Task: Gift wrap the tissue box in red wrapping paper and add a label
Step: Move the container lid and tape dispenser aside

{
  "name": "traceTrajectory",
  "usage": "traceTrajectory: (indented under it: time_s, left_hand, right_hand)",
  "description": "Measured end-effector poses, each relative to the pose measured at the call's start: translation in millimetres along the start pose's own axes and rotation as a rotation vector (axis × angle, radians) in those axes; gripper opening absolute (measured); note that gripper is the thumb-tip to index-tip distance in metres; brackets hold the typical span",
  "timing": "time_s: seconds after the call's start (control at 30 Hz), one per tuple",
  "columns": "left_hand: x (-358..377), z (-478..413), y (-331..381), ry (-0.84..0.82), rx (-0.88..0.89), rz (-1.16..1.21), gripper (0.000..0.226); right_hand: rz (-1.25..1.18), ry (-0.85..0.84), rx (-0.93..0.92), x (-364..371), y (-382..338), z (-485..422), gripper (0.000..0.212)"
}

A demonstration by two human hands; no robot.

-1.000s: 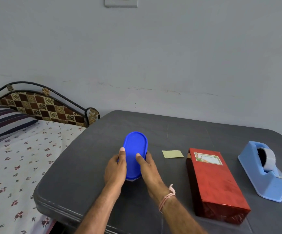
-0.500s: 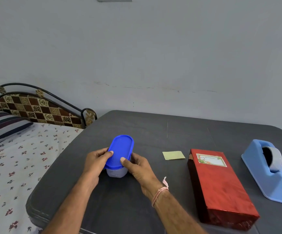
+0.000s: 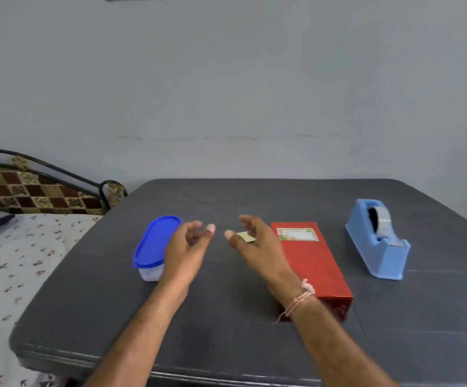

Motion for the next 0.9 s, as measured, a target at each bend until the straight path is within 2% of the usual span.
traceTrajectory:
  time_s: [0.07,0.13,0.17,0.23,0.27,0.33,0.4,0.47,0.6,0.73,0.9]
  left_hand:
    - [55,23,-5,-0.27,-0.122,0.032,0.03]
    - [96,43,-12,-0.475,-0.153,-0.003,0.04]
    - [110,52,-13,-0.561,-0.154,-0.017,0.044]
    - [130,71,-9,-0.674,-0.167,0.004,0.039]
    - [136,77,-6,-0.686,-0.161,0.031,0.034]
    - [147,87,0,-0.699,-0.122,0.113,0.031]
    - [148,91,6,-0.684,-0.057,0.169,0.038]
    - [146,86,18,-0.625,-0.004,0.228,0.042]
    - [121,39,38,-0.501,-0.028,0.322,0.04]
    - [92,-46,25,-0.266,-0.172,0.333,0.038]
    - [75,-124,-7,-0.063,-0.281,0.387,0.038]
  right_hand:
    - [0.258,0.131,-0.01,-59,8,10,0.063]
    - [0.498,0.222,0.101,-113,22,24,0.069]
    - [0.546,0.213,0.188,-134,34,31,0.071]
    - [0.419,0.121,0.372,-160,62,45,0.069]
    - [0.29,0.056,0.423,-164,75,51,0.06]
    - [0.114,0.006,0.432,-165,91,61,0.042]
    - [0.019,0.043,0.363,-163,89,63,0.025]
    - [-0.078,0.09,0.286,-160,76,58,0.019]
    - [-0.208,0.063,0.175,-140,40,16,0.031]
    - [-0.279,0.0,0.265,-93,36,-60,0.049]
    - [-0.275,-0.086,0.31,-32,48,-143,0.044]
Point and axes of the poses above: each hand's wrist, its own z-axis away from the middle knuckle, its own x-axis out of the palm, y = z × x, the point moved 6 cm from there along -z, towards the middle knuckle
